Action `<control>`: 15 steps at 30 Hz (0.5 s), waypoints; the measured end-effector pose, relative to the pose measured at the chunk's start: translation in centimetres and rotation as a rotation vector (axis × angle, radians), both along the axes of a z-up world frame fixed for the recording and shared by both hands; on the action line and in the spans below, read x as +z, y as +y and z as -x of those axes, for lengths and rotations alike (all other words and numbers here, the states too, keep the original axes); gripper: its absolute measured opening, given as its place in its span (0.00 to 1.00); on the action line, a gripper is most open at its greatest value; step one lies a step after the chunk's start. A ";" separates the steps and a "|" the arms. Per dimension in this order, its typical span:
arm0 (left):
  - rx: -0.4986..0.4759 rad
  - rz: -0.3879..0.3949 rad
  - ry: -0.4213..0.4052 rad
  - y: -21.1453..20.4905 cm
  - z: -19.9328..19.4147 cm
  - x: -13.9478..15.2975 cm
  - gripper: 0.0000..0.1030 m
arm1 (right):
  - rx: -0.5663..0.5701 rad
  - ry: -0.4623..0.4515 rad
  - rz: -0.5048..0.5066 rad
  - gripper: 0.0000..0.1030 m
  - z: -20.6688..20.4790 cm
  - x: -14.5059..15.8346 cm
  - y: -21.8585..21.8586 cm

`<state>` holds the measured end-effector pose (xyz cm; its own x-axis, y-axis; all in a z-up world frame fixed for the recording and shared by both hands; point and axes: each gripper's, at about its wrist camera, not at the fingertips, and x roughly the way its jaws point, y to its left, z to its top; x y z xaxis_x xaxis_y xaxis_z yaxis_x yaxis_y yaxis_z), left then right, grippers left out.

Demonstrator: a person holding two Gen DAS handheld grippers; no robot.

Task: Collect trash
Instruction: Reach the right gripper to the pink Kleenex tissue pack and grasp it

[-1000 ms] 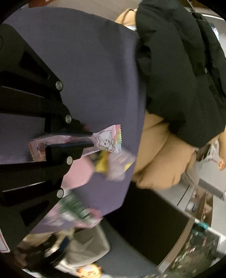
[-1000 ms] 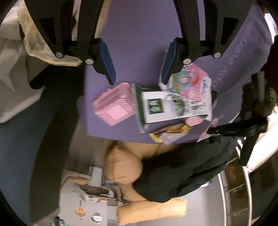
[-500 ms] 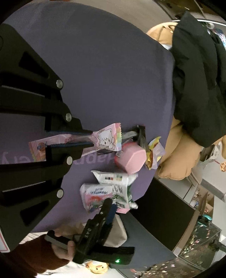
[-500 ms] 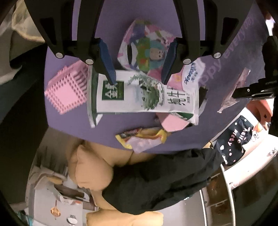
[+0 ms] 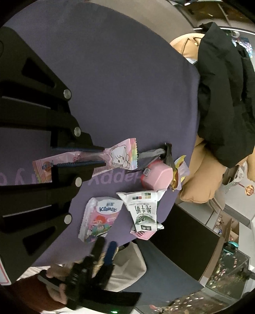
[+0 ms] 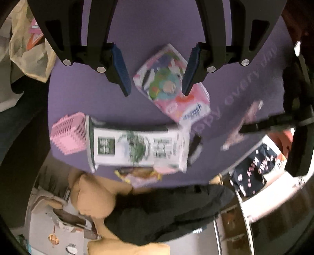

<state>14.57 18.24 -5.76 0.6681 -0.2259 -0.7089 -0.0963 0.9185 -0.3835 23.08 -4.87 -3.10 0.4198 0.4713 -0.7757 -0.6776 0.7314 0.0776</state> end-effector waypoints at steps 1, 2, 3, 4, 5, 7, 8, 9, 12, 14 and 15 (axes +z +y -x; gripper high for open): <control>0.001 -0.003 -0.003 0.0 0.2 0.1 0.07 | 0.011 0.012 -0.019 0.50 -0.3 0.1 0.3; 0.002 -0.005 -0.006 0.1 0.4 0.1 0.07 | 0.023 0.025 -0.028 0.50 -0.6 0.0 0.6; 0.005 -0.004 -0.009 0.3 0.6 0.2 0.07 | 0.033 0.037 -0.030 0.50 -0.8 -0.2 1.0; 0.008 -0.002 -0.010 0.4 0.7 0.2 0.07 | 0.047 0.047 -0.022 0.50 -1.0 -0.5 1.5; 0.011 0.000 -0.010 0.6 0.8 0.2 0.07 | 0.056 0.048 -0.012 0.50 -1.1 -0.7 1.9; 0.024 0.007 -0.009 1.1 1.0 0.1 0.07 | 0.074 0.058 0.009 0.50 -1.2 -1.3 2.6; 0.029 0.009 -0.007 1.2 1.0 0.1 0.07 | 0.082 0.068 0.014 0.50 -1.2 -1.5 2.8; 0.035 0.014 -0.002 1.4 1.0 0.0 0.07 | 0.091 0.084 0.017 0.50 -1.2 -1.9 3.0; 0.043 0.018 0.003 1.6 1.1 0.1 0.07 | 0.132 0.092 0.038 0.50 -0.6 -2.8 3.4; 0.042 0.027 -0.005 1.6 1.3 0.4 0.07 | 0.155 0.092 0.045 0.50 -0.1 -2.9 3.3; 0.040 0.029 -0.010 1.6 1.4 0.5 0.07 | 0.161 0.099 0.038 0.50 0.1 -2.9 3.1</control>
